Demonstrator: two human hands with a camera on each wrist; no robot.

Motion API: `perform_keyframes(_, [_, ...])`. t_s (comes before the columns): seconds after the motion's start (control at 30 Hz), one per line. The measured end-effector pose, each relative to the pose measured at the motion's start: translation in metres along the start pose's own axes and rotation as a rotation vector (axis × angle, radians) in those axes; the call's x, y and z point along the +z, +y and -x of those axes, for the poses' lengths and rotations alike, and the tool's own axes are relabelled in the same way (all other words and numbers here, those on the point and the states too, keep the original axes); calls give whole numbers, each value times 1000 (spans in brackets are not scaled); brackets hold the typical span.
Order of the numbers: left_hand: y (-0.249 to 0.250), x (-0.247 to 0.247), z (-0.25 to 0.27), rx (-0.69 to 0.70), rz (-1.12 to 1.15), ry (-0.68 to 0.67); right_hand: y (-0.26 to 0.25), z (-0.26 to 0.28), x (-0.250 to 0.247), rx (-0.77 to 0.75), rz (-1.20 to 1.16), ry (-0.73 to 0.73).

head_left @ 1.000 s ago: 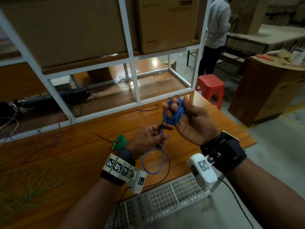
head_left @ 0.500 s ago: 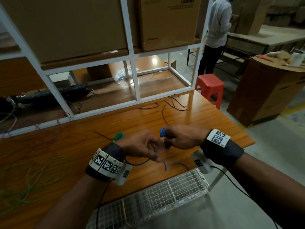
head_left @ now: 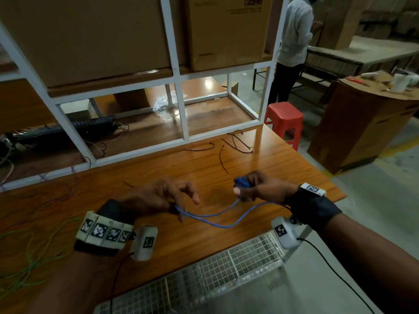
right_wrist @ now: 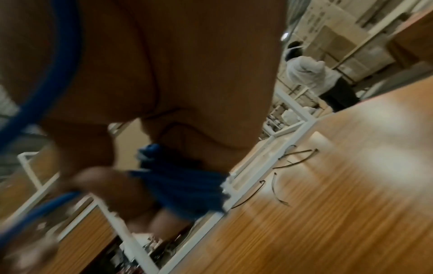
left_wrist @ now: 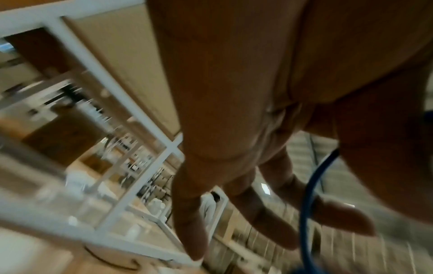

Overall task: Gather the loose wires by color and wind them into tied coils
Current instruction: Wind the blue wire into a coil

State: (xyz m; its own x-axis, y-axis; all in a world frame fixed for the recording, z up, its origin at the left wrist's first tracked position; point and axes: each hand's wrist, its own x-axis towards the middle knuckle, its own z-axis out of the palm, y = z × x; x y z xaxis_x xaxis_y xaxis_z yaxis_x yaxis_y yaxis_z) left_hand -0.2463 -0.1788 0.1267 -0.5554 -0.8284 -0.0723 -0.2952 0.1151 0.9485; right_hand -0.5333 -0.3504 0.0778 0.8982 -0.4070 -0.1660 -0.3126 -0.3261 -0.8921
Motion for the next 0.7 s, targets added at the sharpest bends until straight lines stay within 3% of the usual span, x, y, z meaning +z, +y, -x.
perform_keyframes(0.1, [-18, 39, -17, -511, -909, -24, 0, 1, -11, 43, 40, 219])
perform_keyframes(0.17, [-36, 58, -28, -634, -1180, -60, -5, 1, -12, 24, 13, 249])
perform_keyframes(0.23, [-46, 56, -35, -605, -1183, 23, -13, 0, -9, -18, -13, 264])
perform_keyframes(0.33, [-38, 37, -42, -545, -1029, 279, -29, -1, -6, -75, -19, 291])
perform_keyframes(0.5, [-7, 4, -34, -516, -676, 299, -36, -2, -6, 17, 30, 192])
perform_keyframes(0.57, [4, 0, -34, -399, -621, 503, -34, -1, -1, 50, 191, 160])
perform_keyframes(0.63, [6, 1, -37, -232, -759, 798, -32, -2, 4, 63, 268, 167])
perform_keyframes(0.7, [0, 9, -41, -49, -1010, 918, -29, -4, 8, 47, 248, 177])
